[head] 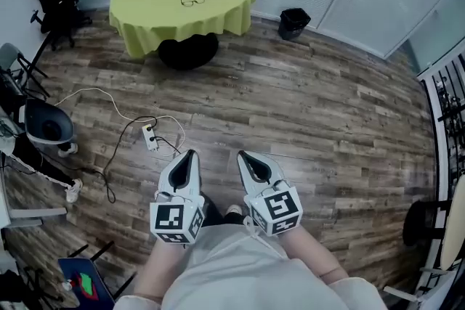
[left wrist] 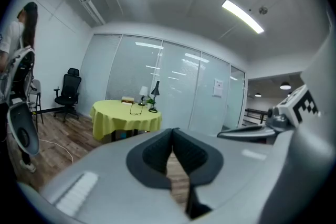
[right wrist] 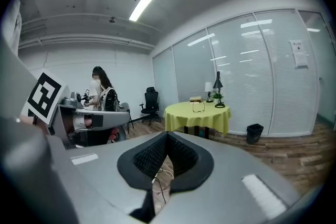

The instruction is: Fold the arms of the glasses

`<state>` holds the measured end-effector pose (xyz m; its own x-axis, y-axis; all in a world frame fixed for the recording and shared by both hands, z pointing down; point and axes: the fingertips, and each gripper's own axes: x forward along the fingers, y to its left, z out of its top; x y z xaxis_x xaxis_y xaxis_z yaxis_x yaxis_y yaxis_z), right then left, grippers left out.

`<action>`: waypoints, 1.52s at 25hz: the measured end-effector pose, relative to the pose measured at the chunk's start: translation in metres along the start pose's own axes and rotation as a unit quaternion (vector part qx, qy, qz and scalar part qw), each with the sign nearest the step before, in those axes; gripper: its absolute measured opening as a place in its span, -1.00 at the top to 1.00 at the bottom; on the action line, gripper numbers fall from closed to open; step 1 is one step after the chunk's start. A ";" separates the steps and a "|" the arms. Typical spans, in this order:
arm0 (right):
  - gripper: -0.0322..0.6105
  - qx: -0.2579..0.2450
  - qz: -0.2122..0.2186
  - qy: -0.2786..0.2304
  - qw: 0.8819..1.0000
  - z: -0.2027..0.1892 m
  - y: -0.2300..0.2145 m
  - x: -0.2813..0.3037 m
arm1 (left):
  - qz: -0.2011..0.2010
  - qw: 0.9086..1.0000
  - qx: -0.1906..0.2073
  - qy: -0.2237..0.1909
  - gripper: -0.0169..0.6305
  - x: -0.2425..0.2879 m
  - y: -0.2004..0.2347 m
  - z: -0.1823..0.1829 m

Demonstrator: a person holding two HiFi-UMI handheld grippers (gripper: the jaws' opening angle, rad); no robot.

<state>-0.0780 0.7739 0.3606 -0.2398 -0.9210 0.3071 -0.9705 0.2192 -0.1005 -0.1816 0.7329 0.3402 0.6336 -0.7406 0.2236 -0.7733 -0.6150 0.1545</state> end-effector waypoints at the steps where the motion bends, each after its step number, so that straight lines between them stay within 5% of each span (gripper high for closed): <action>1: 0.90 0.005 0.001 0.004 1.000 -0.002 -0.002 0.005 | 0.003 1.000 -0.006 0.006 0.93 0.003 0.006 -0.003; 12: 0.90 0.044 -0.016 0.033 0.998 0.007 -0.033 0.091 | -0.009 0.999 -0.014 0.040 0.93 0.092 0.071 0.008; 26: 0.90 0.028 -0.070 0.043 0.996 0.087 -0.058 0.268 | -0.072 0.996 -0.014 0.043 0.93 0.230 0.197 0.081; 38: 0.90 -0.004 -0.011 0.068 0.998 0.100 -0.085 0.382 | 0.015 0.998 -0.039 0.055 0.93 0.288 0.279 0.081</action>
<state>-0.0845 0.3709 0.3917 -0.2183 -0.8738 0.4346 -0.9758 0.2014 -0.0853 -0.2130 0.3266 0.3696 0.6067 -0.7219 0.3329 -0.7944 -0.5660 0.2202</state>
